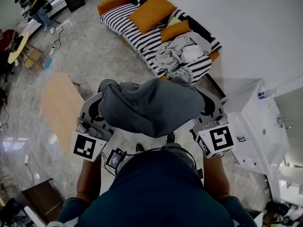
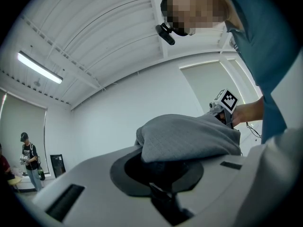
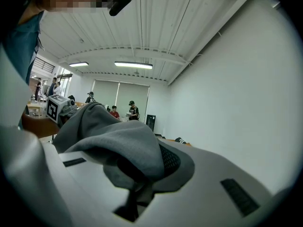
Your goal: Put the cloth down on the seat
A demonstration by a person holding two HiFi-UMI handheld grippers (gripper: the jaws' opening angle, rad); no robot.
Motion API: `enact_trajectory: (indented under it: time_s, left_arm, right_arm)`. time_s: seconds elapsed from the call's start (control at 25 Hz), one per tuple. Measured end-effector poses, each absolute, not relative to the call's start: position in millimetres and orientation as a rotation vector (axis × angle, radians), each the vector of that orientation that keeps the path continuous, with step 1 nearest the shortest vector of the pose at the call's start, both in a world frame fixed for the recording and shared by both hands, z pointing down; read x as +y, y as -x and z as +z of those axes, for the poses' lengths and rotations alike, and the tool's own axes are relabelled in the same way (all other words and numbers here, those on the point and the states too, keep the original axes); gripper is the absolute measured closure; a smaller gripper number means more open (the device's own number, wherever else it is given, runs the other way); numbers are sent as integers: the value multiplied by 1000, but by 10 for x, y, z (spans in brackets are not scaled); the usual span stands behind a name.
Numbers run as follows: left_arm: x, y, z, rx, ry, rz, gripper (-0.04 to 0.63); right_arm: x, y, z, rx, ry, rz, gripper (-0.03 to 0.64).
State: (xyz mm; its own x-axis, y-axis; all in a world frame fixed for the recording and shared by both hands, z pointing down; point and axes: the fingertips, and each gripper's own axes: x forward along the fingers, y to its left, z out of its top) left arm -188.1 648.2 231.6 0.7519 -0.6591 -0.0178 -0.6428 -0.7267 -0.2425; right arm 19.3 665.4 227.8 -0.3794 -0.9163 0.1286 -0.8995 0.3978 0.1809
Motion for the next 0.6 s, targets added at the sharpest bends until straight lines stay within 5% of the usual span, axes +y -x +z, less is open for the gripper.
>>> enact_trajectory:
  time_s: [0.6]
  left_arm:
    - [5831,793,2320,1228,2651,-129,546]
  right_arm:
    - [5798,-1306,2326,-2604,-1439,-136,577]
